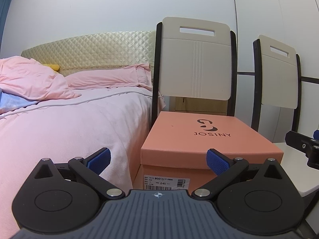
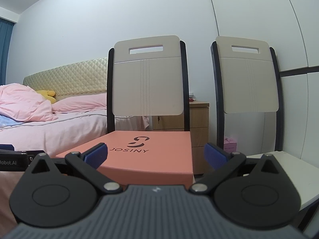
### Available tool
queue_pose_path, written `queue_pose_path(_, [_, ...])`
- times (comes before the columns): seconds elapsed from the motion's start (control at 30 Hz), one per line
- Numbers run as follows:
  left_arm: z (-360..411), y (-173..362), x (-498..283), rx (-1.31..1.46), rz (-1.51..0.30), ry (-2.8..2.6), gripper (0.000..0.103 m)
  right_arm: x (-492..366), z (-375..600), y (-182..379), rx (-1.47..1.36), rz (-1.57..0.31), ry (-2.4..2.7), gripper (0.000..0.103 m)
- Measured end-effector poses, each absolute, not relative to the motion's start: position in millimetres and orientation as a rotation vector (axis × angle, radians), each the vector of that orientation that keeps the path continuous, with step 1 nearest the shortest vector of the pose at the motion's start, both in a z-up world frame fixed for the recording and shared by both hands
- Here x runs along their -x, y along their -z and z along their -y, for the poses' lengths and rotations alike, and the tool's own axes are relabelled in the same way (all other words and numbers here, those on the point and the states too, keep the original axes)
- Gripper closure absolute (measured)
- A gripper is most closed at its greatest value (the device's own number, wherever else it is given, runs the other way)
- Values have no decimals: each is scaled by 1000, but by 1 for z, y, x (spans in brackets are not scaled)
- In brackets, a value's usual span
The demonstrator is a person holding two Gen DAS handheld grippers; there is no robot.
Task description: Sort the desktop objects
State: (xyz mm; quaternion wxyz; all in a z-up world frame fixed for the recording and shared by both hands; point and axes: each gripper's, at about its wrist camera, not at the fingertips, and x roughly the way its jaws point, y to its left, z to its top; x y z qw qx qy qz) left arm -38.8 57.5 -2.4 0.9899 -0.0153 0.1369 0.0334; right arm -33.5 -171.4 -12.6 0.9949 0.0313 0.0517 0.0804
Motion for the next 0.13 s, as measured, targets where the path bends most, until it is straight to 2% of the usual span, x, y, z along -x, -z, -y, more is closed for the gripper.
queue_pose_path(0.13, [-57, 3, 39, 31, -279, -62, 0, 34, 172, 13, -64, -101, -158, 0])
